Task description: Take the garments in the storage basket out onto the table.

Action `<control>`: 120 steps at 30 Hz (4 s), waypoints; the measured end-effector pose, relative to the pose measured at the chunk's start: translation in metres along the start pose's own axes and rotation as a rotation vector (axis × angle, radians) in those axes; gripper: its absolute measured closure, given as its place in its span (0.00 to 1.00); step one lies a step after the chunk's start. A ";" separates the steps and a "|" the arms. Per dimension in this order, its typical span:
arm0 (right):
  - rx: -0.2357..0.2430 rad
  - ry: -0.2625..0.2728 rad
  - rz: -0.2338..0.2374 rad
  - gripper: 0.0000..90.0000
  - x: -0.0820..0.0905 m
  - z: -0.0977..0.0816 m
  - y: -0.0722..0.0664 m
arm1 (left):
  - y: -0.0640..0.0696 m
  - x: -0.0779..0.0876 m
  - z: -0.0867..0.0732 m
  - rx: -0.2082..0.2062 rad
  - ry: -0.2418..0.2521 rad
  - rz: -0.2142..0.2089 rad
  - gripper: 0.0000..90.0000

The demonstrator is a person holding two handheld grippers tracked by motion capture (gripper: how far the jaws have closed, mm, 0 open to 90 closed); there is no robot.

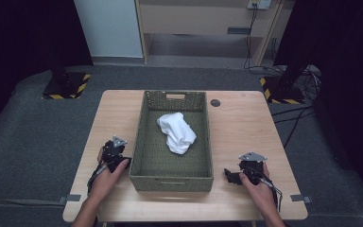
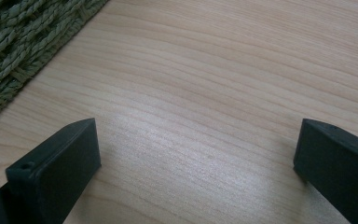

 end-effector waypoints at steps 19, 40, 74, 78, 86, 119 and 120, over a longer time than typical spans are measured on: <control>-0.003 0.000 -0.002 0.00 0.000 0.000 0.000 | 0.000 0.000 0.000 0.000 0.000 0.000 0.00; -0.022 0.037 0.014 0.03 0.011 0.009 -0.001 | 0.000 0.000 0.000 0.000 0.000 0.000 0.00; 0.040 0.082 0.018 0.02 0.039 0.031 -0.015 | 0.000 0.000 0.000 0.000 0.000 0.000 0.00; 0.046 0.081 0.017 0.02 0.041 0.035 -0.015 | 0.000 0.000 0.000 0.000 0.000 0.000 0.00; 0.050 0.088 0.029 0.02 0.044 0.045 -0.017 | 0.000 0.000 0.000 -0.001 0.000 -0.001 0.00; 0.166 0.130 0.052 0.03 0.080 0.140 -0.033 | 0.000 0.000 0.000 -0.002 0.000 0.000 0.00; 0.174 0.130 0.053 0.03 0.080 0.144 -0.034 | 0.000 0.000 0.000 -0.002 0.000 0.000 0.00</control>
Point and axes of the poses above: each handheld gripper's, and its own axes: x roughly backward along the jaws, z roughly out of its top, y roughly to its right, the point moved 9 cm from there along -x, roughly forward along the jaws
